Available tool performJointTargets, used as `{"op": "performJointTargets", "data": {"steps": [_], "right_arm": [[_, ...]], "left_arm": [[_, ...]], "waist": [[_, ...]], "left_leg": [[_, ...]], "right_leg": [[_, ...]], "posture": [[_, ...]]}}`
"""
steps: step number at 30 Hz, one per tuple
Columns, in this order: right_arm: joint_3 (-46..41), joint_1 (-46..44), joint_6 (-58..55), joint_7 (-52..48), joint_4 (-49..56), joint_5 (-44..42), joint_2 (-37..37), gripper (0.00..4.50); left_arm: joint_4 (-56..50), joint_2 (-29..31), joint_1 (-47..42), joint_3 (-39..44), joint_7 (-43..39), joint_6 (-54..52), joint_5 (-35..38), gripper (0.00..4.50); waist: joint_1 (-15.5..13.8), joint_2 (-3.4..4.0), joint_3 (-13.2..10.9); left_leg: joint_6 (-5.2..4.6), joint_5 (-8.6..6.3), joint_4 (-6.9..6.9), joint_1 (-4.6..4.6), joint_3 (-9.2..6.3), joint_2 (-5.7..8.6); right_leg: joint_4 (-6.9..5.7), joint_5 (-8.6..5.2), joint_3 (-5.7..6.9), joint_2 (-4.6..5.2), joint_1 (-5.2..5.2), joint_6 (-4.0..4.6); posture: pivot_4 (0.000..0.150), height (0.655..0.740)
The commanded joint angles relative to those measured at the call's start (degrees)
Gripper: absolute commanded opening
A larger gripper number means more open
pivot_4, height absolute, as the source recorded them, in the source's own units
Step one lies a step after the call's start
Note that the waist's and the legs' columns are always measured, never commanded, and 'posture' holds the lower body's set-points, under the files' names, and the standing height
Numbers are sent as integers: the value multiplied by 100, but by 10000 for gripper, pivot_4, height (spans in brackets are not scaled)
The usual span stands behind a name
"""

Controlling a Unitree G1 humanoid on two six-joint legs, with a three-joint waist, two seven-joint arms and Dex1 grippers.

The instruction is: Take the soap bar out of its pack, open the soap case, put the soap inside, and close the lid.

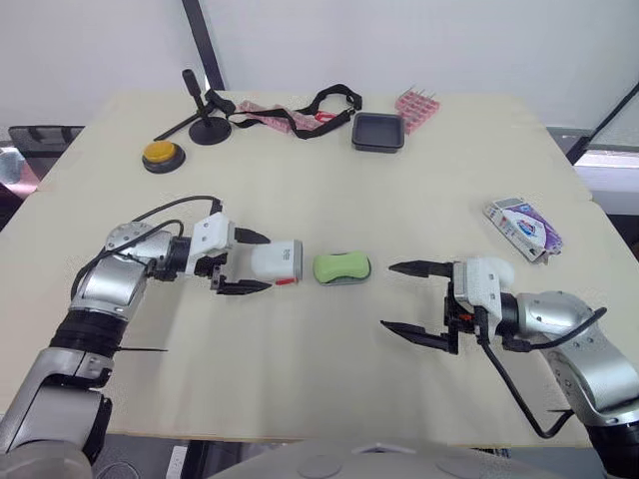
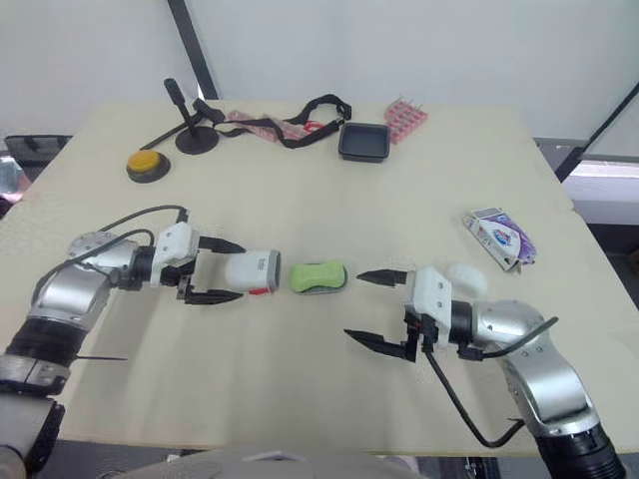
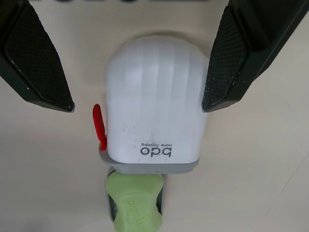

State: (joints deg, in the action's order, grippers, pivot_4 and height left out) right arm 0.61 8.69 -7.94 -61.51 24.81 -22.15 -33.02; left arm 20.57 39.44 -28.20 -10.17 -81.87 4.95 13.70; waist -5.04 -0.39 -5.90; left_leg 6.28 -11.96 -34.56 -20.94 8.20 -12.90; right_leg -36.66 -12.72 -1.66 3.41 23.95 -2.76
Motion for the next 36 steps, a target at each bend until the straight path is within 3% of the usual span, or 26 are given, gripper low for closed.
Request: {"op": "performJointTargets", "data": {"steps": [1, 12, 36], "right_arm": [[-111, 295, 626, 44, -241, 40, 123, 44583], [-138, 391, 918, 451, -615, 17, 328, 44583], [4, 477, 901, 506, -465, -7, 125, 44583]], "left_arm": [[553, -92, -457, -208, -279, 451, -340, 45000], [1625, -442, -1141, -413, -421, 979, -760, 45000], [1612, -674, -982, -475, -720, 1037, -850, 45000]], "waist": [[-7, 1, -1], [47, -2, 1], [44, -2, 1]], "left_leg": [[-7, -3, -4, -3, 0, 5], [-18, -10, -18, -28, 1, 16], [-22, -12, -18, -33, -3, 17]], "right_leg": [[0, 0, 1, 1, -1, 0], [-2, 2, 4, 11, -2, -3], [2, 1, 5, 14, -3, -3]], "posture": [[1500, 7400], [1500, 7400], [1500, 7400]]}}
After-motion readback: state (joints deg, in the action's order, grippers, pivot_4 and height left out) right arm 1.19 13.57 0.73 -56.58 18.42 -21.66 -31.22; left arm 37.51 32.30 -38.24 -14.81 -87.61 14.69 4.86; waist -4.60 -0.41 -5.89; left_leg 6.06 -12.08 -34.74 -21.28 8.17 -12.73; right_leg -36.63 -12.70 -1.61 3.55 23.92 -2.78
